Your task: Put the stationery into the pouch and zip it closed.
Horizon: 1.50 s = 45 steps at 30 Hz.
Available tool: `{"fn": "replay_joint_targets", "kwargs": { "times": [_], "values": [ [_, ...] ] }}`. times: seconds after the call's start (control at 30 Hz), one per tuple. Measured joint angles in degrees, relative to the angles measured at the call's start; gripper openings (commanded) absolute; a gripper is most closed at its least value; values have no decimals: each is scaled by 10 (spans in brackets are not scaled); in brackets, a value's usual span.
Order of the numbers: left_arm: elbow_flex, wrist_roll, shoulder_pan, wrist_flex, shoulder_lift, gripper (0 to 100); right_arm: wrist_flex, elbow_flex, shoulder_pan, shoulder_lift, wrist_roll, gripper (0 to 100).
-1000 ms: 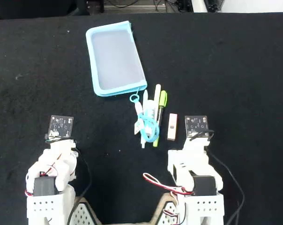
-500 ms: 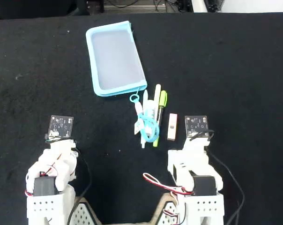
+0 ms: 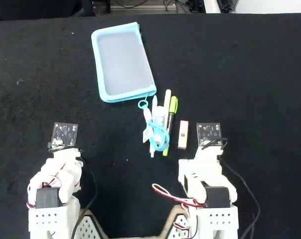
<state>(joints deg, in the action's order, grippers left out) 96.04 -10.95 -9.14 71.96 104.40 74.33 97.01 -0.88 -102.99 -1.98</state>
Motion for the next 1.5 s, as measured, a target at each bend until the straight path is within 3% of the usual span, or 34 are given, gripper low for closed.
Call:
{"fn": "replay_joint_targets", "kwargs": {
  "times": [1.07,1.3,1.5],
  "values": [
    [0,0,0,0,0,30,0,0,0,0,0,53],
    [0,0,0,0,0,31,-130,0,0,0,-1,53],
    [0,0,0,0,0,33,-143,0,0,0,-1,53]
  ]
}}
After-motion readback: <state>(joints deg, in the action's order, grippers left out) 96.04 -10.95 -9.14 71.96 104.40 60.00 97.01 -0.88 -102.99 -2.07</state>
